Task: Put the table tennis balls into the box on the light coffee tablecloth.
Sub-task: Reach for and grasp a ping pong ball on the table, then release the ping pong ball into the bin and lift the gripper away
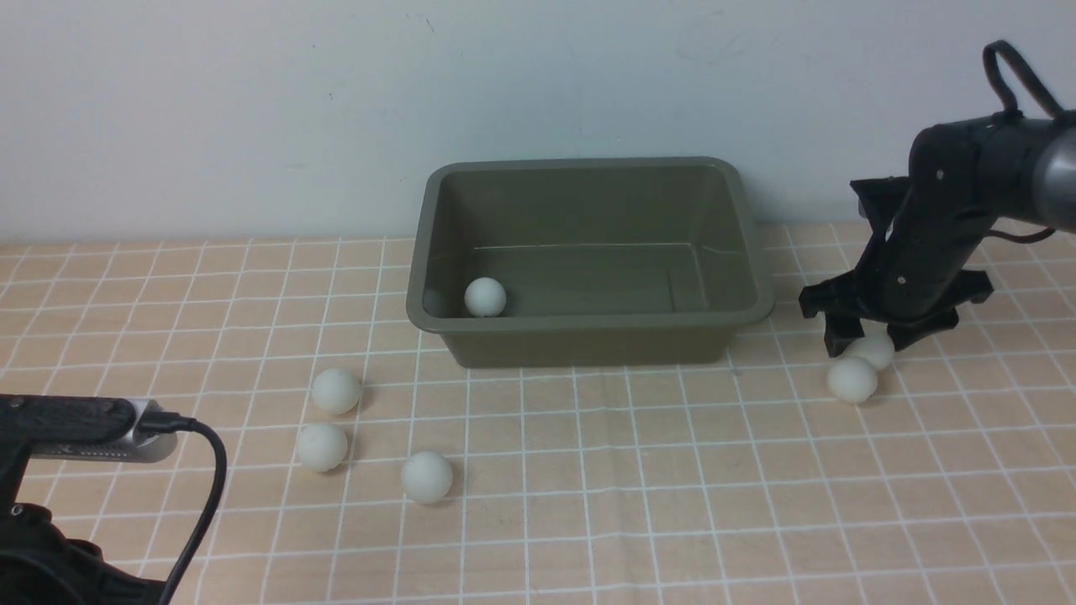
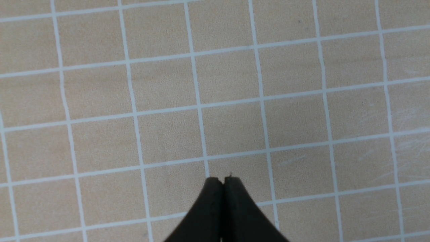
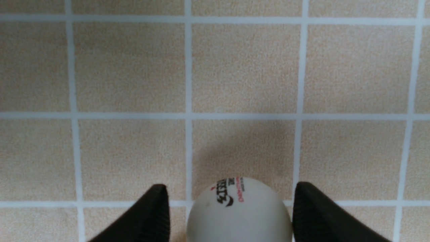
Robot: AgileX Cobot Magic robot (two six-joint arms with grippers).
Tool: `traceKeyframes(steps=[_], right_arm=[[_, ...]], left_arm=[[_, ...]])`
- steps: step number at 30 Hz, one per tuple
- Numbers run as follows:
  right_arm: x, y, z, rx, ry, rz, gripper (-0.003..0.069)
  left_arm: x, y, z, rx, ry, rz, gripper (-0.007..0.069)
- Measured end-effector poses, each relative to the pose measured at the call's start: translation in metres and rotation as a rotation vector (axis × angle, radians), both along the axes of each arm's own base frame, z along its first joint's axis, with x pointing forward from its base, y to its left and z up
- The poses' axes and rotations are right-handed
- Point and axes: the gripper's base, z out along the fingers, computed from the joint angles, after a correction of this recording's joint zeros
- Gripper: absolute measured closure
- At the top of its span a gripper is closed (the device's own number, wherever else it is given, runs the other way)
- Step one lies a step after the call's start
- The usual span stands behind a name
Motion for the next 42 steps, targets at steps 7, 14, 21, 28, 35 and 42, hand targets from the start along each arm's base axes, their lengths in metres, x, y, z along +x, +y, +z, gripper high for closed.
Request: traceKeyframes(steps=[7,14,21,28,35,42], right_arm=[[0.001,0.0,0.0,0.0,-0.005,0.001,0.03],[0.008,-0.001,0.017,-0.022,-0.022,0.007,0.03],[0.029,0.013,0.077,0.049,-0.14,0.038,0.03],[0.023,0.095,0.117,0.192,-0.253,0.324,0.03],[0.009,0.157,0.087,0.174,-0.191,0.524,0.0272],[0.01,0.158,0.08,0.152,-0.183,0.53,0.0121]], left_arm=[[0.0,0.0,0.0,0.001,0.0,0.0,0.0693],[0.0,0.0,0.0,0.001,0.0,0.0,0.0693],[0.0,0.0,0.0,0.001,0.0,0.0,0.0693],[0.0,0.0,0.0,0.001,-0.001,0.0,0.0693],[0.0,0.0,0.0,0.001,-0.004,0.0,0.0693],[0.0,0.0,0.0,0.001,-0.004,0.0,0.0693]])
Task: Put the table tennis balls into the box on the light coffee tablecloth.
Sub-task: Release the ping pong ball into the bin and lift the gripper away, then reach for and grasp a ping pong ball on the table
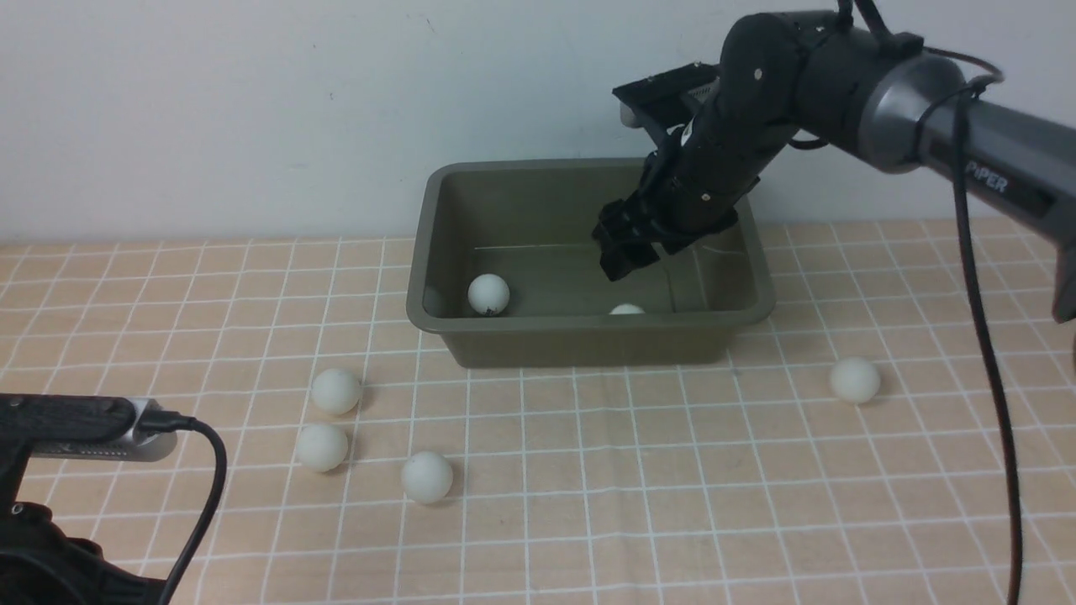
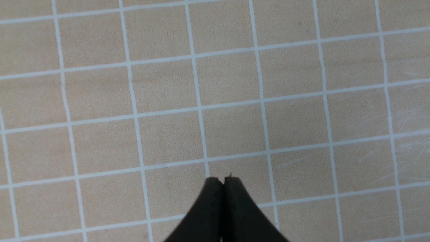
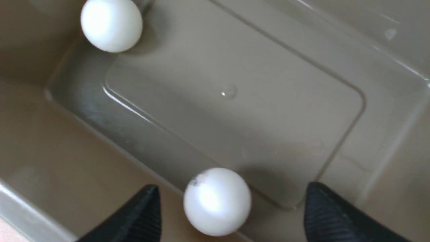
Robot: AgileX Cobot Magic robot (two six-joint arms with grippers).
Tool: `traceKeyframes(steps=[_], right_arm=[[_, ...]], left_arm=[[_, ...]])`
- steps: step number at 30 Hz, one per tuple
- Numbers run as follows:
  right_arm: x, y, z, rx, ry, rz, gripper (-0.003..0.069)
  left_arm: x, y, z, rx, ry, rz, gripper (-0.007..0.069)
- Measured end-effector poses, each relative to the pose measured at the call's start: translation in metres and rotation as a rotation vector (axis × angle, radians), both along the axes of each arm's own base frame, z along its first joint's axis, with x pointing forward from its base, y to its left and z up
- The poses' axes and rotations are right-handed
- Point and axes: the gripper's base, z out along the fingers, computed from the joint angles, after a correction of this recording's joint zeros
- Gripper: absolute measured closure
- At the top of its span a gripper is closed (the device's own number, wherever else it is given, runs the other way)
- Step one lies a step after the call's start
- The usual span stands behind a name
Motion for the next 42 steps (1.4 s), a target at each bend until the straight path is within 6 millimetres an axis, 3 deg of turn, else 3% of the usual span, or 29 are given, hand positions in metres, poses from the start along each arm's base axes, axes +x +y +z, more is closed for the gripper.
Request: traceKeyframes(steps=[3,7,13,18,21,22,23,26,31,42], right_arm=[[-0.001,-0.004,0.004,-0.043,-0.01,-0.005,0.0105],[-0.009,-0.02,0.031,-0.14,-0.012,-0.026,0.01],[-0.007,-0.075,0.066,-0.157,-0.043,-0.183,0.01],[-0.017,-0.125,0.071,-0.115,0.013,-0.296,0.01],[-0.033,-0.143,0.056,-0.088,0.105,-0.326,0.01],[-0.042,-0.145,0.043,-0.09,0.159,-0.324,0.01],[-0.043,-0.145,0.041,-0.09,0.166,-0.323,0.01],[-0.059,-0.144,0.0,-0.091,0.254,-0.323,0.0107],[-0.07,-0.147,-0.038,-0.111,0.247,-0.347,0.0138],[-0.062,-0.151,-0.042,-0.114,0.126,-0.375,0.0153]], left_arm=[[0.0,0.0,0.0,0.0,0.0,0.0,0.0693],[0.0,0.0,0.0,0.0,0.001,0.0,0.0693],[0.0,0.0,0.0,0.0,0.001,0.0,0.0693],[-0.001,0.0,0.0,-0.001,0.008,-0.001,0.0693],[-0.001,0.0,0.0,-0.001,0.007,-0.001,0.0693],[-0.001,0.0,0.0,-0.001,0.007,-0.001,0.0693],[0.0,0.0,0.0,-0.001,0.006,-0.001,0.0693],[0.0,0.0,0.0,0.0,-0.001,0.0,0.0693],[0.001,0.0,0.0,0.001,-0.01,0.002,0.0693],[0.001,0.0,0.0,0.002,-0.011,0.0,0.0693]])
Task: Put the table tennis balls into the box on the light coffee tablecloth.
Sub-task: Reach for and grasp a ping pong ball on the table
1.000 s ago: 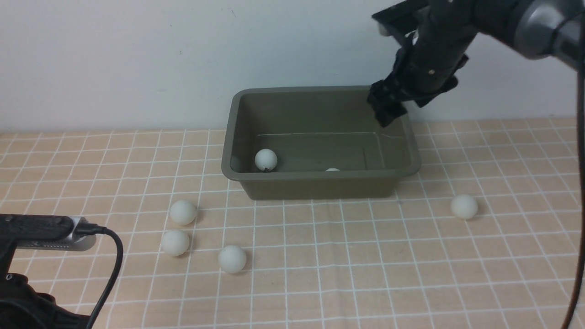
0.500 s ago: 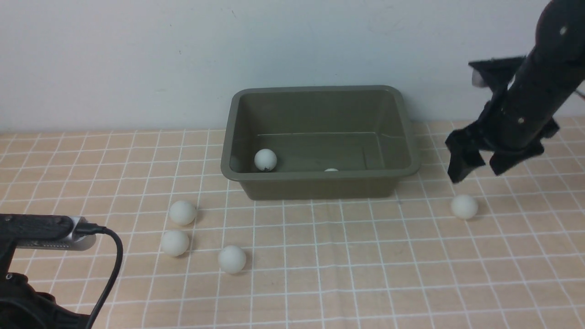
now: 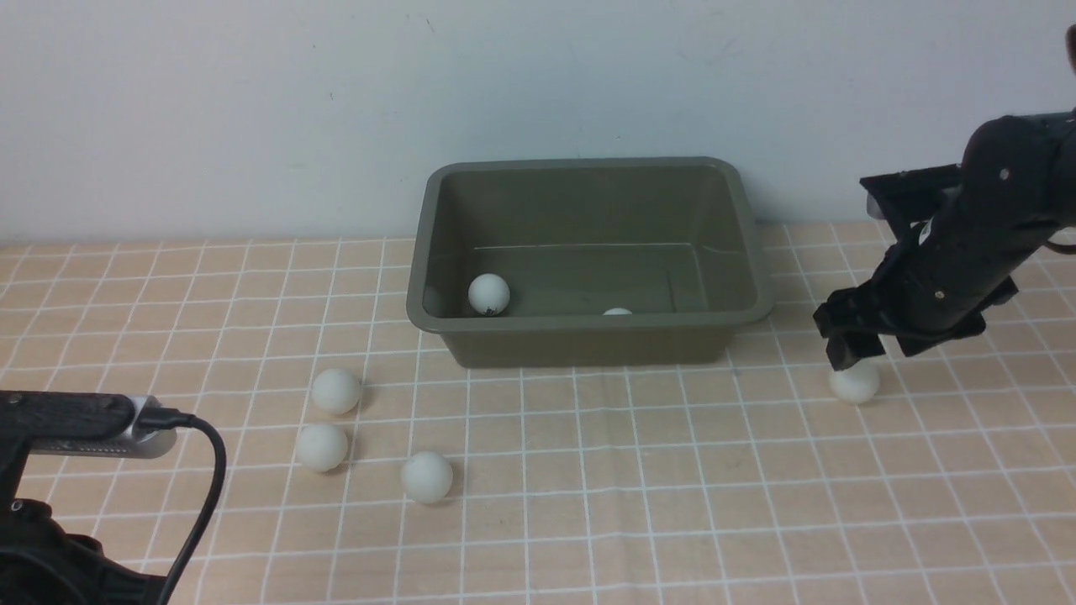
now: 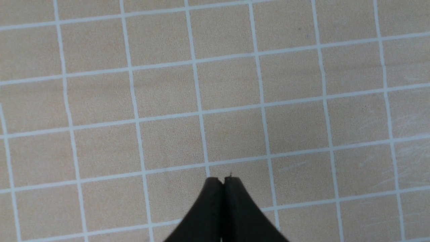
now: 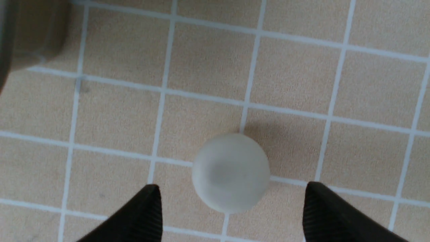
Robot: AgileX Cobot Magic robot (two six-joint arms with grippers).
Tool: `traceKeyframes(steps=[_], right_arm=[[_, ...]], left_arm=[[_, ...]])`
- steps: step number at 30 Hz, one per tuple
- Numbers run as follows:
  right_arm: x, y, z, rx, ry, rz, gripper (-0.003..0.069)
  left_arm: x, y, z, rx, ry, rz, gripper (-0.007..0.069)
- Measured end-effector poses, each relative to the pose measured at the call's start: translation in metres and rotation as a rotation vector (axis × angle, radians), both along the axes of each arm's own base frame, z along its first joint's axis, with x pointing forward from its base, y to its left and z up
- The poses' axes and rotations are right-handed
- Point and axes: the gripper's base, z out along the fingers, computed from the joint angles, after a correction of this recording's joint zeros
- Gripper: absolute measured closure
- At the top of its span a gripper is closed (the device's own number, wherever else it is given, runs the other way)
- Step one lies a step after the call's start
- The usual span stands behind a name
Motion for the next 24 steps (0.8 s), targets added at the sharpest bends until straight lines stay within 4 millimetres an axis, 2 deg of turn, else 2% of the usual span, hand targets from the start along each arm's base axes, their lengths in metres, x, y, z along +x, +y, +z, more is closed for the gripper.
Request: traceKeyframes(steps=[9,14,24], right_arm=[[0.007,0.001,-0.022,-0.004,0.017,0.001,0.0153],[0.009,0.001,-0.027,-0.004,0.015,0.0,0.0156],[0.011,0.001,-0.038,-0.008,0.032,0.001,0.0293]], left_arm=[[0.0,0.0,0.0,0.001,-0.001,-0.001,0.0693],[0.0,0.0,0.0,0.001,-0.001,-0.001,0.0693],[0.0,0.0,0.0,0.001,-0.001,-0.001,0.0693]])
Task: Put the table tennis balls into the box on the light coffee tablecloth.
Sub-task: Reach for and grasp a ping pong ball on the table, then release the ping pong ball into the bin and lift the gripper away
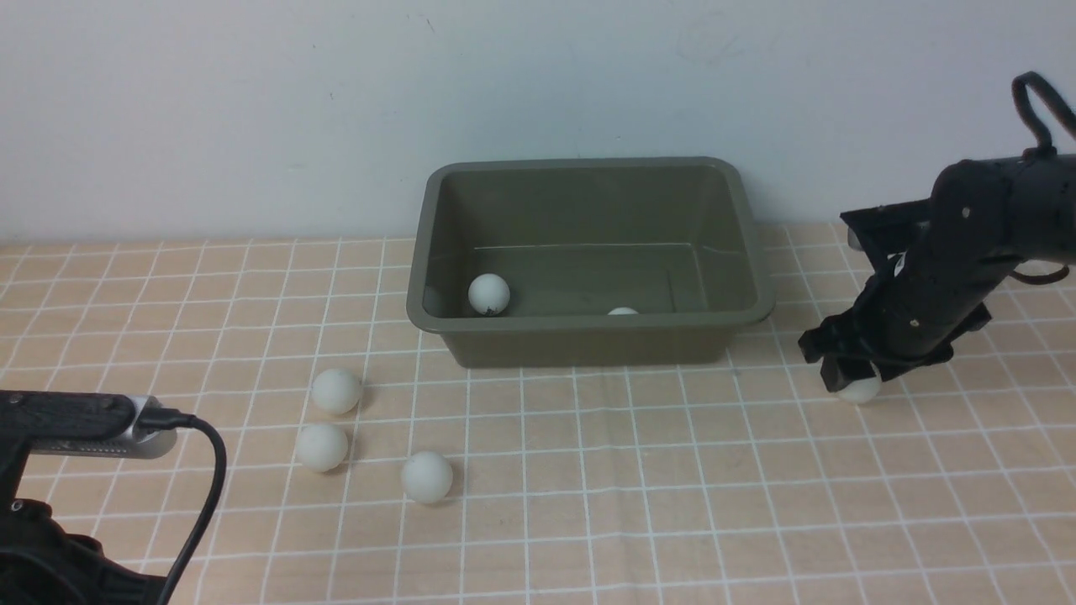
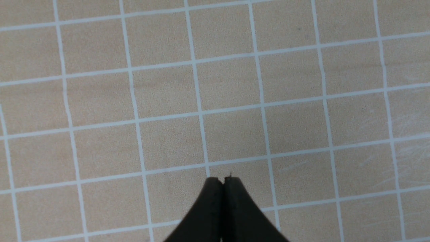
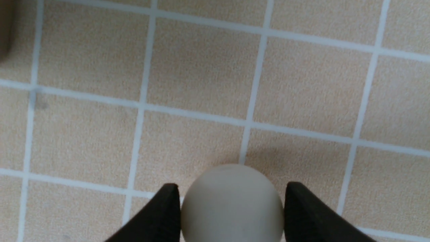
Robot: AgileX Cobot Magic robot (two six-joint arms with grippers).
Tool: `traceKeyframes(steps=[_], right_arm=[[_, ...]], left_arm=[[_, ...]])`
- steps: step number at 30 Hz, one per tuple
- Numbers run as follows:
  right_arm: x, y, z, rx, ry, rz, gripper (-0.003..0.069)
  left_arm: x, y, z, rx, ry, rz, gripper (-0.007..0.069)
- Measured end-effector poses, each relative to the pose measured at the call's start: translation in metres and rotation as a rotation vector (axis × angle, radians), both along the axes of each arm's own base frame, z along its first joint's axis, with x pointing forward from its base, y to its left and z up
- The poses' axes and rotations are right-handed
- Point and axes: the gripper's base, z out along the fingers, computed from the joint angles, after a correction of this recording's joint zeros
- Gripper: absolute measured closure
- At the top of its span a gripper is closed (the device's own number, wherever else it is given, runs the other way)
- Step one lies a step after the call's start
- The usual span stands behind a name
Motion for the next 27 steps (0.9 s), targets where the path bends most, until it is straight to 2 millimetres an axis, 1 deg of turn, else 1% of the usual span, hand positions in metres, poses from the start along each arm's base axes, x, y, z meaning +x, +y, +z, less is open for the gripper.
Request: traceKeyframes(steps=[8,12,17,18,19,20,22,24,25,27], right_arm=[[0.0,0.0,0.0,-0.001,0.005,0.0,0.0298],[0.002,0.0,0.008,-0.008,0.036,0.003,0.0298],[0.019,0.0,0.053,-0.036,0.029,0.013,0.0298],[0.021,0.0,0.058,-0.034,0.018,0.012,0.0298],[0.027,0.001,0.078,-0.025,-0.005,0.007,0.0298],[0.031,0.003,0.091,-0.022,-0.03,0.008,0.0298],[0.035,0.009,0.11,0.006,-0.07,0.013,0.0298],[0.039,0.025,0.135,0.057,-0.133,0.047,0.0298],[0.04,0.036,0.147,0.082,-0.173,0.08,0.0298],[0.04,0.062,0.159,0.122,-0.233,0.157,0.0298]], left_arm=[[0.0,0.0,0.0,0.0,0.0,0.0,0.0693],[0.0,0.0,0.0,0.0,0.0,0.0,0.0693],[0.0,0.0,0.0,0.0,0.0,-0.001,0.0693],[0.0,0.0,0.0,0.0,0.0,-0.001,0.0693],[0.0,0.0,0.0,0.0,0.0,-0.001,0.0693],[0.0,0.0,0.0,0.0,0.0,-0.001,0.0693],[0.0,0.0,0.0,0.0,0.0,-0.001,0.0693],[0.0,0.0,0.0,0.0,0.0,-0.001,0.0693],[0.0,0.0,0.0,0.0,0.0,-0.001,0.0693],[0.0,0.0,0.0,0.001,-0.002,0.0,0.0693]])
